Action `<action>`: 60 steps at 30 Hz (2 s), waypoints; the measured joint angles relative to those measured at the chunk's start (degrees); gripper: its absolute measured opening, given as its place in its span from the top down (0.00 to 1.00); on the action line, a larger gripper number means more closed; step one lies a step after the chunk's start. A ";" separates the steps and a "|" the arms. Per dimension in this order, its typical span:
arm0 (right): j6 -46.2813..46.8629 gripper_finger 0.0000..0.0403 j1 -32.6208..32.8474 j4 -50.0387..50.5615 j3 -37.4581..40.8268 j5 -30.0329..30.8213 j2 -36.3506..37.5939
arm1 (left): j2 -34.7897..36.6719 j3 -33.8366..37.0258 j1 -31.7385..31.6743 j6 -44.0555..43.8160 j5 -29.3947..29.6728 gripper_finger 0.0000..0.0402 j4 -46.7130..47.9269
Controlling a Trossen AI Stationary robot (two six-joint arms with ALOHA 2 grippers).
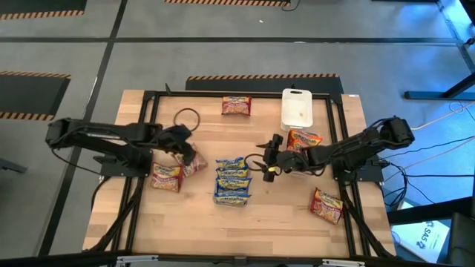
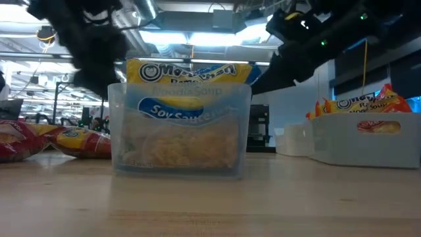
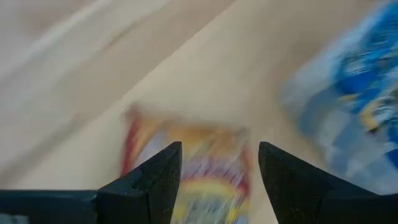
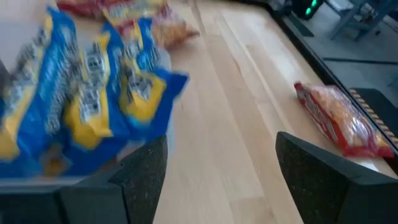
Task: Sort Maruchan noodles
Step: Put the red noodle pack into the white bin
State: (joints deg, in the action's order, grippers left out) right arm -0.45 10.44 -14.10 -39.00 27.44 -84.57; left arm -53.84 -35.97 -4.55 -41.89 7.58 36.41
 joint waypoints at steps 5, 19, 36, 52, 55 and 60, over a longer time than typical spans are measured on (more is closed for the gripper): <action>-0.02 0.30 0.00 -0.07 -0.05 -0.04 -0.84 | 2.84 0.29 -2.66 -12.48 -2.84 0.49 13.36; -0.05 0.30 0.02 -1.09 -0.01 -4.91 -3.78 | 0.13 10.21 -4.88 -17.41 -11.67 0.49 -3.29; 0.18 0.30 0.02 -2.41 -0.01 -4.56 -3.76 | 1.44 6.50 -15.30 -1.71 -8.08 0.49 3.29; -0.32 0.30 0.02 -2.50 -0.01 -4.67 -3.73 | 3.10 9.51 -8.18 -11.54 -11.33 0.49 -4.15; -1.27 0.30 0.02 -2.48 -0.01 -5.63 -3.72 | 3.10 9.51 -8.09 -11.54 -9.45 0.48 -3.83; -1.35 0.30 0.02 -2.50 -0.01 -6.21 -3.72 | 1.60 9.53 -9.05 -12.02 -10.33 0.40 -0.74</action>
State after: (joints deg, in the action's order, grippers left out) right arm -1.80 10.45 -16.60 -39.00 21.23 -88.29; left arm -52.24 -26.44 -13.60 -53.91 -2.74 35.67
